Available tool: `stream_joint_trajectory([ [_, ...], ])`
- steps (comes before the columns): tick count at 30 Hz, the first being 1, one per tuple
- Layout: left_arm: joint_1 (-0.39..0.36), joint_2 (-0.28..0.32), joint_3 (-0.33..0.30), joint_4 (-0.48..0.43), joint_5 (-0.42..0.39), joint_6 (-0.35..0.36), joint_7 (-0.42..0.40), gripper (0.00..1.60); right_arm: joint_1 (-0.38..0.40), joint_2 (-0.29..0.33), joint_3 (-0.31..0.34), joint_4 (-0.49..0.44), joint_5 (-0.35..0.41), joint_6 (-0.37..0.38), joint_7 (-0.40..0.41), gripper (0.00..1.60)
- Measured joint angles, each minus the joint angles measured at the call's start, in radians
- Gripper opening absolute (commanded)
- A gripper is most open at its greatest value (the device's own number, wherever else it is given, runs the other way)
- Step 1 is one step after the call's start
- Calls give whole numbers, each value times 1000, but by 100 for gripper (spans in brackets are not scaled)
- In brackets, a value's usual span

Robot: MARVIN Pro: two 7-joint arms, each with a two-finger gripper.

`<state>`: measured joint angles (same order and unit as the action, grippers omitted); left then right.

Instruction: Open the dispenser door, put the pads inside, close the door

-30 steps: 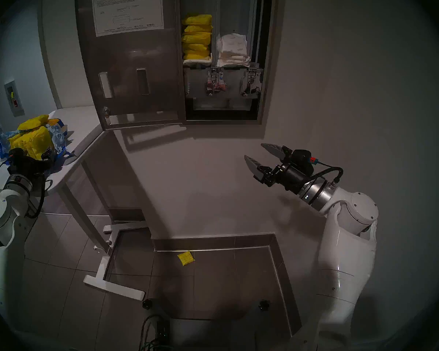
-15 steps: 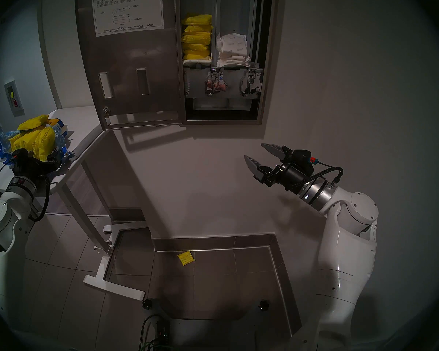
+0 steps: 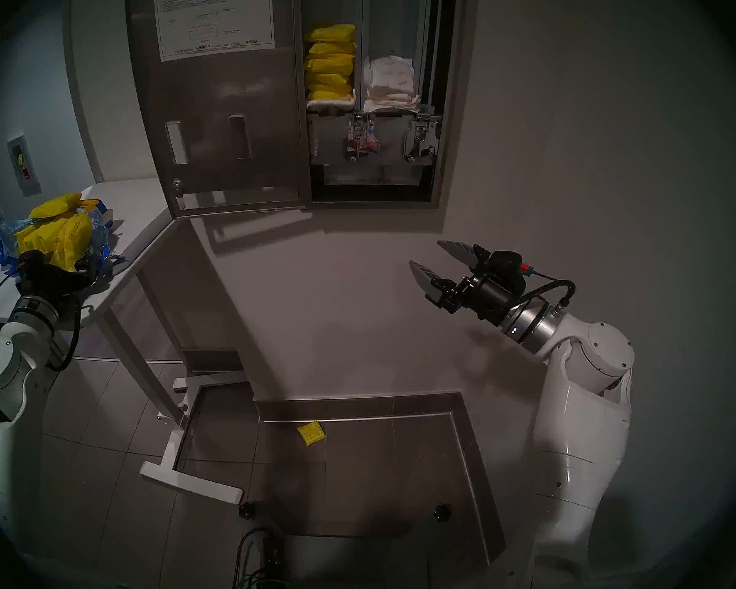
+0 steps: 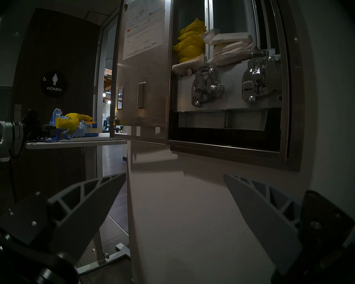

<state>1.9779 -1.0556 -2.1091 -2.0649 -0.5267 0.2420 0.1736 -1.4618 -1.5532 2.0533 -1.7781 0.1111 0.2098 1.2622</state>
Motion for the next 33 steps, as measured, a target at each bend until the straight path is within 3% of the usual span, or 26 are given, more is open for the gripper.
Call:
stream_joint_trajectory([
  [13, -32, 34, 3, 72, 26, -36, -1, 160, 0, 0, 0, 0, 0, 0, 0, 160],
  [33, -47, 56, 47, 70, 27, -56, -30, 160, 0, 0, 0, 0, 0, 0, 0, 160],
])
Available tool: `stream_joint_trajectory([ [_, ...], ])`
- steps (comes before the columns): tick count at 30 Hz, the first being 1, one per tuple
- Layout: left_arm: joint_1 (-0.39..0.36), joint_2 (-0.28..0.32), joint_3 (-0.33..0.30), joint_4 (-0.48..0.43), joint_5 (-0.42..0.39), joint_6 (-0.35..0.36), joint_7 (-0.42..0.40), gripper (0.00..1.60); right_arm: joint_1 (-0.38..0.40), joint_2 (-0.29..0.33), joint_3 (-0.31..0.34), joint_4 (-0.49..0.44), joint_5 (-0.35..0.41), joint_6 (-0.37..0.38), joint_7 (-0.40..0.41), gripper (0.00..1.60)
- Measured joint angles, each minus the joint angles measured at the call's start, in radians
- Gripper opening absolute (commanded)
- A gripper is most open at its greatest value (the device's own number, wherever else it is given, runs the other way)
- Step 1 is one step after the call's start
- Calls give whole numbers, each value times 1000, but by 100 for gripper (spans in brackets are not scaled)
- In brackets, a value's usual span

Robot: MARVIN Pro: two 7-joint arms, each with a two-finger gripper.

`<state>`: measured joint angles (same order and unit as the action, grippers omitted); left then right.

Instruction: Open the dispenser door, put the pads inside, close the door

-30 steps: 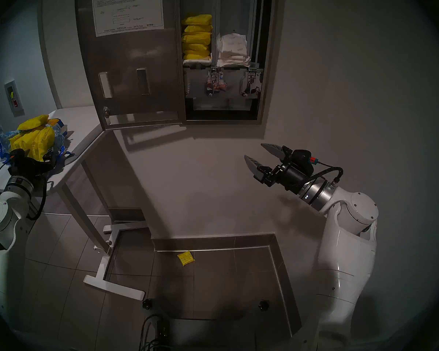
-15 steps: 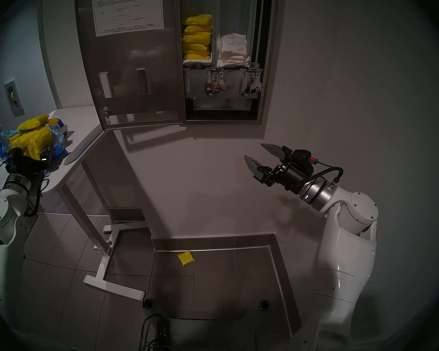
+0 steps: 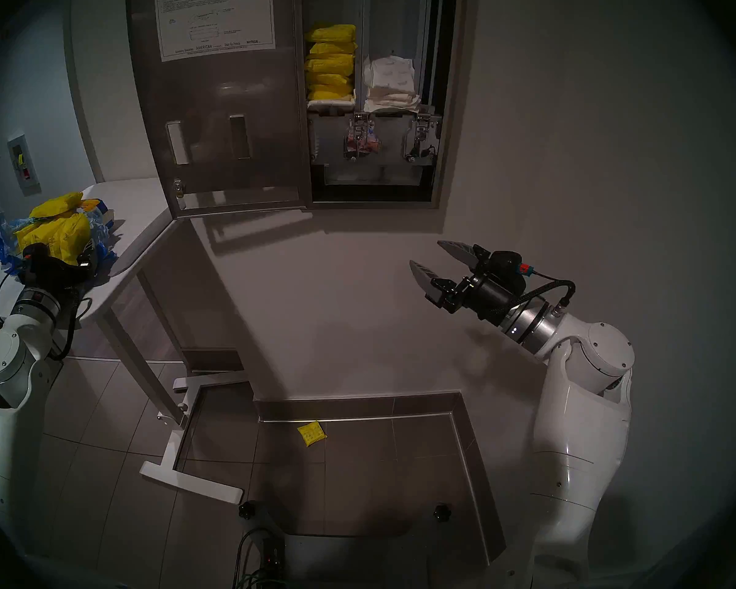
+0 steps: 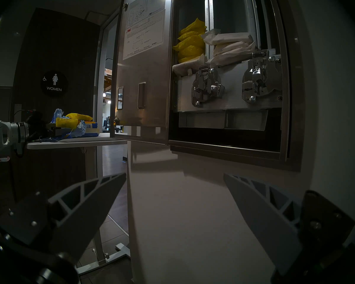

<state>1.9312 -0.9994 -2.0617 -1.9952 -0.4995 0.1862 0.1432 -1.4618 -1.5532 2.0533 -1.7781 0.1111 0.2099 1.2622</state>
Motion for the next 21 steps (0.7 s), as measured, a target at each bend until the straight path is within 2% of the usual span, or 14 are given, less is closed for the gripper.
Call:
stream_joint_trajectory([
  [1, 0, 0, 2, -1, 0, -1, 0, 160, 0, 0, 0, 0, 0, 0, 0, 160],
  [2, -1, 1, 4, -2, 0, -1, 0, 146, 0, 0, 0, 0, 0, 0, 0, 160],
  [3, -2, 1, 5, -2, 0, -2, 0, 146, 0, 0, 0, 0, 0, 0, 0, 160],
  [4, -2, 1, 7, -2, 0, -2, 0, 138, 0, 0, 0, 0, 0, 0, 0, 160],
  [6, -5, 2, 12, -2, 0, -3, 0, 143, 0, 0, 0, 0, 0, 0, 0, 160],
  [7, -7, 2, 14, -2, 1, -3, 0, 156, 0, 0, 0, 0, 0, 0, 0, 160],
  [21, -12, 3, 16, -1, 12, 16, 22, 160, 0, 0, 0, 0, 0, 0, 0, 160],
])
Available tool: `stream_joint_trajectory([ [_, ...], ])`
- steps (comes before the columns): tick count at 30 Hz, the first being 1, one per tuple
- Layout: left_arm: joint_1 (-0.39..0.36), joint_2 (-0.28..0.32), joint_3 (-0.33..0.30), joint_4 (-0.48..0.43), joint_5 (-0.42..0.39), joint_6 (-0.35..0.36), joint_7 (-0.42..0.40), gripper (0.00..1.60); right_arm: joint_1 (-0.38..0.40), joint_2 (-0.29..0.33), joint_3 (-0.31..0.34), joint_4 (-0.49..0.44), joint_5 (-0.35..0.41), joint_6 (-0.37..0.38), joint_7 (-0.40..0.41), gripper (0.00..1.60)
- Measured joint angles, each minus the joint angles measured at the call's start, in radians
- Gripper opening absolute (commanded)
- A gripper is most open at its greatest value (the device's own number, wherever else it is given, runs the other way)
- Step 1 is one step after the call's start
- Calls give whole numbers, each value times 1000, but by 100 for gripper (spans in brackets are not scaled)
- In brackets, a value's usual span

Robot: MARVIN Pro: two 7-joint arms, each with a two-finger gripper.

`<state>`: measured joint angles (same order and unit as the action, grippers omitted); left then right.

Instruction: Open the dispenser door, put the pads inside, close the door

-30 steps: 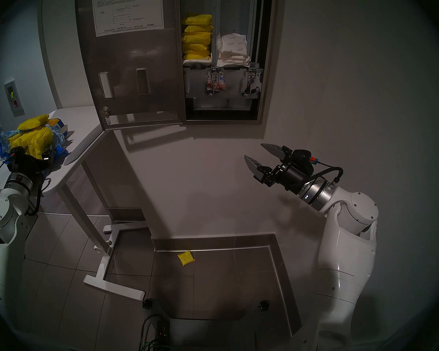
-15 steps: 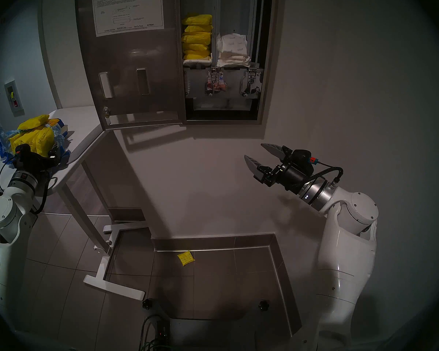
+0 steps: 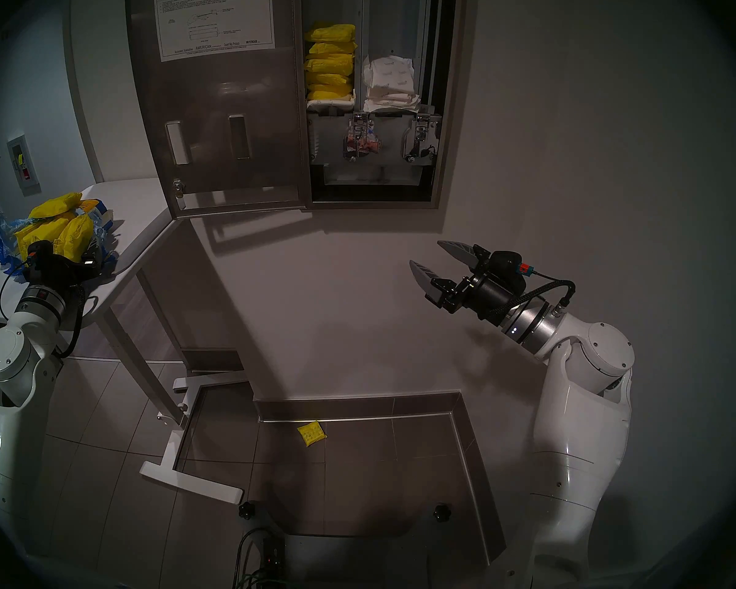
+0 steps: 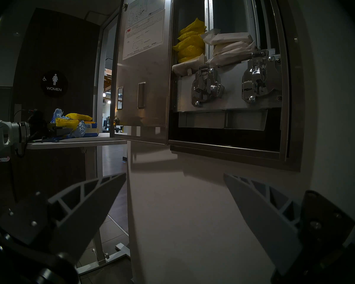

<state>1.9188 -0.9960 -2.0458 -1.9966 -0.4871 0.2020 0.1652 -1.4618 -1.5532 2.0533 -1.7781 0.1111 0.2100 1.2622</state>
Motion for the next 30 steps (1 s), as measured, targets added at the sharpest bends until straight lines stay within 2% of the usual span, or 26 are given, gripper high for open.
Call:
stream_joint_trajectory([
  [2, 3, 2, -4, 0, 3, 5, 1, 155, 0, 0, 0, 0, 0, 0, 0, 160],
  [3, 4, 3, -7, 1, 5, 7, 1, 141, 0, 0, 0, 0, 0, 0, 0, 160],
  [6, 11, 10, -17, 4, 11, 15, -2, 118, 0, 0, 0, 0, 0, 0, 0, 160],
  [7, 14, 13, -19, 5, 13, 17, -4, 103, 0, 0, 0, 0, 0, 0, 0, 160],
  [9, 20, 20, -26, 8, 17, 21, -13, 56, 0, 0, 0, 0, 0, 0, 0, 160],
  [10, 22, 22, -29, 10, 19, 22, -17, 40, 0, 0, 0, 0, 0, 0, 0, 160],
  [11, 24, 24, -32, 11, 21, 23, -20, 40, 0, 0, 0, 0, 0, 0, 0, 160],
  [12, 26, 26, -34, 12, 23, 23, -22, 0, 0, 0, 0, 0, 0, 0, 0, 160],
  [21, 39, 34, -44, 17, 35, 9, -50, 0, 0, 0, 0, 0, 0, 0, 0, 160],
  [30, 40, 15, -41, 23, 42, -40, -53, 0, 0, 0, 0, 0, 0, 0, 0, 160],
])
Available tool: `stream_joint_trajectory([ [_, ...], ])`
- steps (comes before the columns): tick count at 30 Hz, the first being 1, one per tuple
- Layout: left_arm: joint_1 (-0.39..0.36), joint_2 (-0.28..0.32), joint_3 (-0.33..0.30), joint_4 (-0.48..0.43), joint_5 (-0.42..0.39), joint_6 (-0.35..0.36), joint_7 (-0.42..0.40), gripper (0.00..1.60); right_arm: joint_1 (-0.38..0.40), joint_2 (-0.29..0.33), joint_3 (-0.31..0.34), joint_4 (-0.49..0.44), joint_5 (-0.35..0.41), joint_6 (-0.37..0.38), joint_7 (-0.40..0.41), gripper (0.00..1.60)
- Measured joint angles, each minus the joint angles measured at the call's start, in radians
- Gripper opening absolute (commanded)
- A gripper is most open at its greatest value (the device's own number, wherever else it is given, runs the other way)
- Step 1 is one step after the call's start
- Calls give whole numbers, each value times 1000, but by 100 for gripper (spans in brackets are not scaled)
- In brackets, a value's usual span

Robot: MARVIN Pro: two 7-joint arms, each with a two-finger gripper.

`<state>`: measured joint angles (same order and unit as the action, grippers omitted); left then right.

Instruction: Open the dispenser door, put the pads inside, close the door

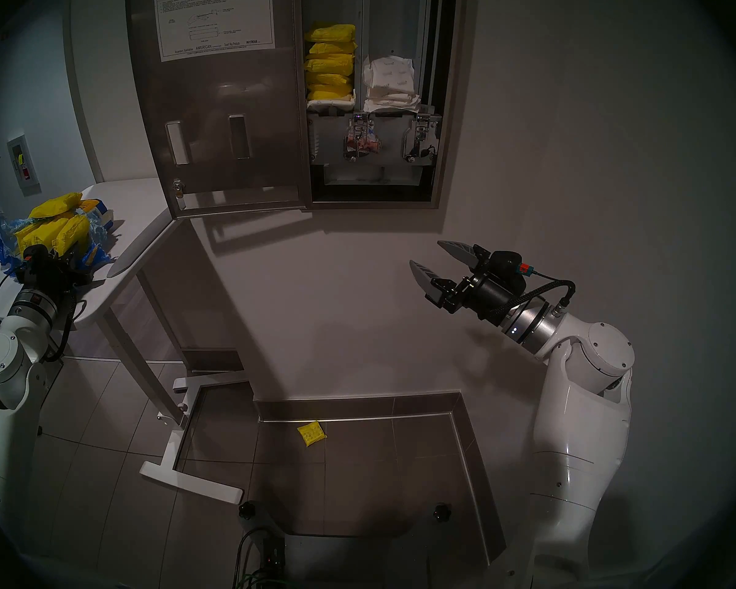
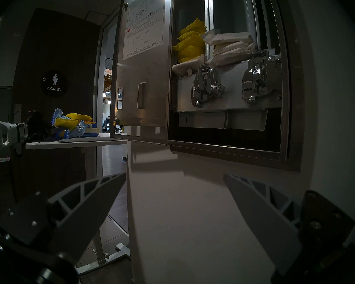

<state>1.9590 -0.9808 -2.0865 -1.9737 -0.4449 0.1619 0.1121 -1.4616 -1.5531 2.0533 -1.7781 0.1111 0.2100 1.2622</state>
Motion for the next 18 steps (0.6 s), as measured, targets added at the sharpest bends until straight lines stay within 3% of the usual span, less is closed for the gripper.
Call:
stream_joint_trajectory([
  [18, -33, -79, 48, -18, -50, -130, 43, 0, 0, 0, 0, 0, 0, 0, 0, 160],
])
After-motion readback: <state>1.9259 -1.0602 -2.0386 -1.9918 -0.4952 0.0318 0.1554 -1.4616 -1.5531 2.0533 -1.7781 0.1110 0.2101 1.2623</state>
